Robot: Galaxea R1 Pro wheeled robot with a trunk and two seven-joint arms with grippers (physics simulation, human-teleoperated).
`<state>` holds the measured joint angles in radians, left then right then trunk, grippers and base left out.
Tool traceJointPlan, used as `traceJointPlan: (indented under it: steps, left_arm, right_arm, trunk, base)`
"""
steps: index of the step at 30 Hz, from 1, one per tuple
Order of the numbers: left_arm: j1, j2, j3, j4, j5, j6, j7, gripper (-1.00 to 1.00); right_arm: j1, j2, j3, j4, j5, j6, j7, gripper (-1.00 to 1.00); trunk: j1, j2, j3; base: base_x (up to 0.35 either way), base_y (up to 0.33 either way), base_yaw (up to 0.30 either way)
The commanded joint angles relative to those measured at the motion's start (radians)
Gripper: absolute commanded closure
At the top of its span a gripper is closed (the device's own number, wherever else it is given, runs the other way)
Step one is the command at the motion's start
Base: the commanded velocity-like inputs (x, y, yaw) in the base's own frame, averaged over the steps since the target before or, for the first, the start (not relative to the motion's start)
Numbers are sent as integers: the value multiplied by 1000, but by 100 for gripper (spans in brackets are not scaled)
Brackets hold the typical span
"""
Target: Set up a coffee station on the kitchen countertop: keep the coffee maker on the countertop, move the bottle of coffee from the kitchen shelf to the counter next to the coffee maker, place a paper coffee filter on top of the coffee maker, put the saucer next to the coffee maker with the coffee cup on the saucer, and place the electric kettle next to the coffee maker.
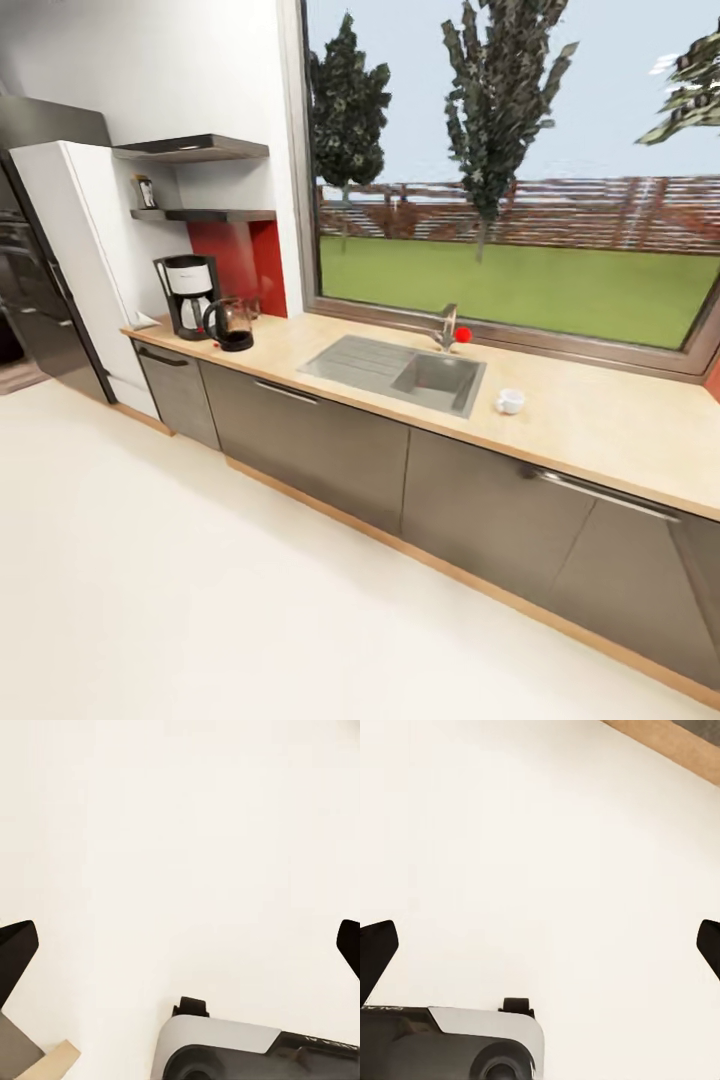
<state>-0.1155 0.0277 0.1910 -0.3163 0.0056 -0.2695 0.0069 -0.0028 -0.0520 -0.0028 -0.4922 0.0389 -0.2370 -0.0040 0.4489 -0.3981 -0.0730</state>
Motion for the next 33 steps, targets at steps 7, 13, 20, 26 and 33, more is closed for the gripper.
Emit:
traceJointPlan:
  steps: [7,13,20,26,33]
  left_arm:
    - [-1,0,1,1,1,-4,1,-100]
    - [-1,0,1,1,1,-4,1,-100]
    - [-1,0,2,1,1,-4,1,-100]
    - [-1,0,2,0,1,-4,1,-100]
    - [-1,0,2,0,1,-4,1,-100]
  right_arm:
    - [0,0,0,0,4,-2,0,-100]
    - [0,0,0,0,4,-2,-1,-100]
    - [0,0,0,0,4,-2,0,-100]
    - [0,0,0,0,4,-2,-1,-100]
    - [0,0,0,0,4,-2,0,-100]
  trunk:
    - [1,-2,-2]
    - [1,-2,-2]
    - [1,-2,-2]
    - [1,-2,-2]
    - [1,-2,-2]
  base:
    - [338,0,240]
    - [338,0,241]
    - [338,0,243]
    - [336,54,260]
    - [315,165,270]
